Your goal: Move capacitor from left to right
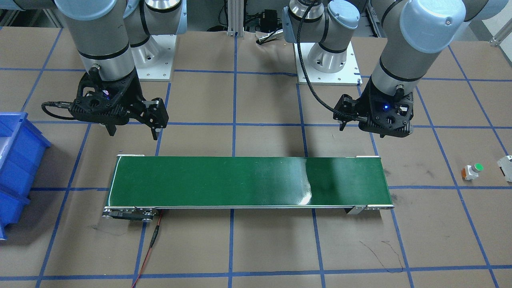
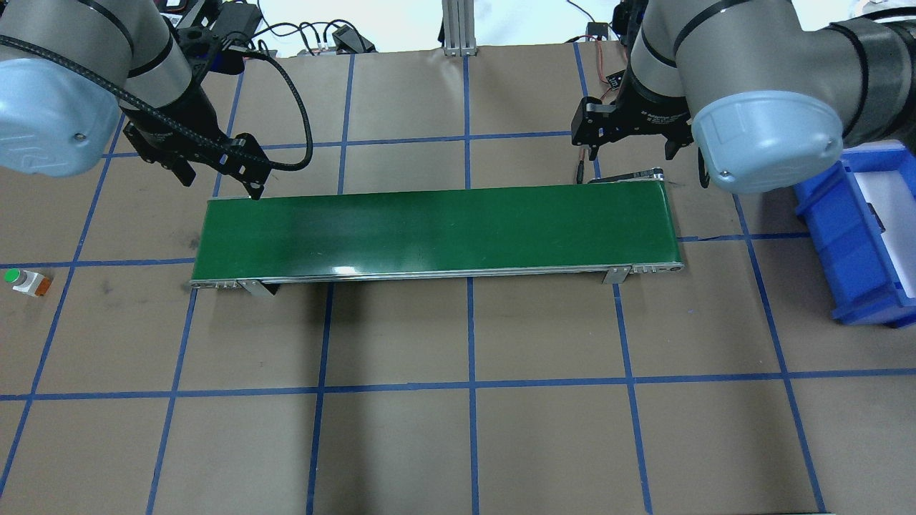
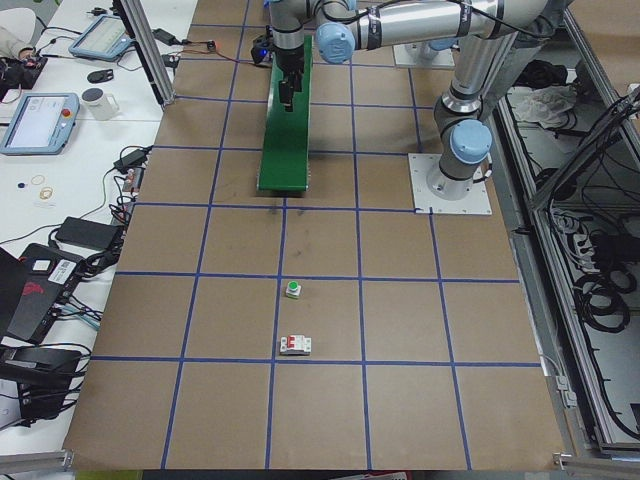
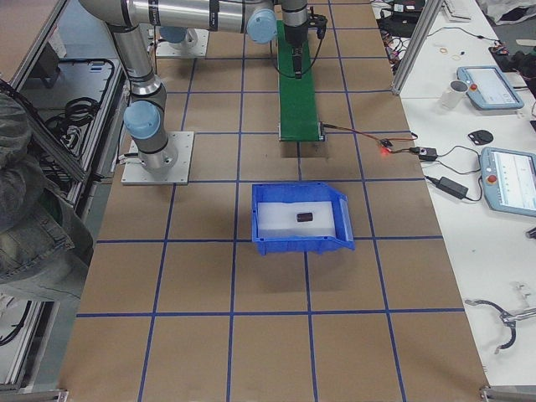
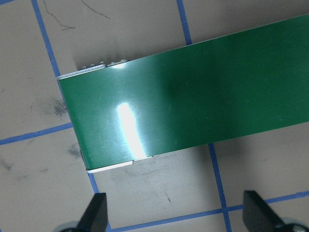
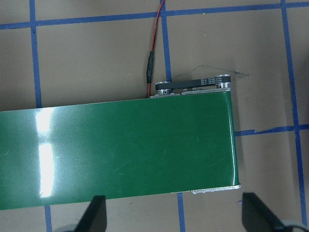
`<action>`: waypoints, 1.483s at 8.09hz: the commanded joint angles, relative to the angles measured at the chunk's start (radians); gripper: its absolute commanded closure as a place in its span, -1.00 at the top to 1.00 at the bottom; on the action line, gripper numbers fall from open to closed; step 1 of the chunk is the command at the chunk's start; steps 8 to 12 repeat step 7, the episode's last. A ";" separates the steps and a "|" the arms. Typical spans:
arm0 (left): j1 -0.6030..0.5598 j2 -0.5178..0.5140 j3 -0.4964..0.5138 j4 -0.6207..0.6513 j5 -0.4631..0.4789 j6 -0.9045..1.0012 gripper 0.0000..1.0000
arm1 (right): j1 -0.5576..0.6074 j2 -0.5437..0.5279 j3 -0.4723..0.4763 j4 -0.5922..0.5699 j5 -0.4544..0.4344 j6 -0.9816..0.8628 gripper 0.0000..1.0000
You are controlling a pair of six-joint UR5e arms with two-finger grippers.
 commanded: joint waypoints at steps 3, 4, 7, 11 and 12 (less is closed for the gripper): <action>0.002 -0.012 0.001 0.000 0.002 -0.003 1.00 | 0.003 -0.003 -0.004 -0.002 -0.060 -0.009 1.00; 0.002 -0.012 0.001 0.000 0.002 -0.004 1.00 | 0.003 -0.004 -0.004 0.006 -0.060 -0.013 1.00; 0.001 -0.012 0.001 0.000 0.002 -0.004 1.00 | 0.003 -0.004 -0.007 0.028 -0.063 -0.013 1.00; 0.001 -0.012 0.001 0.000 0.002 -0.004 1.00 | 0.003 -0.004 -0.007 0.028 -0.063 -0.013 1.00; 0.001 -0.012 0.001 0.000 0.002 -0.004 1.00 | 0.003 -0.004 -0.007 0.028 -0.063 -0.013 1.00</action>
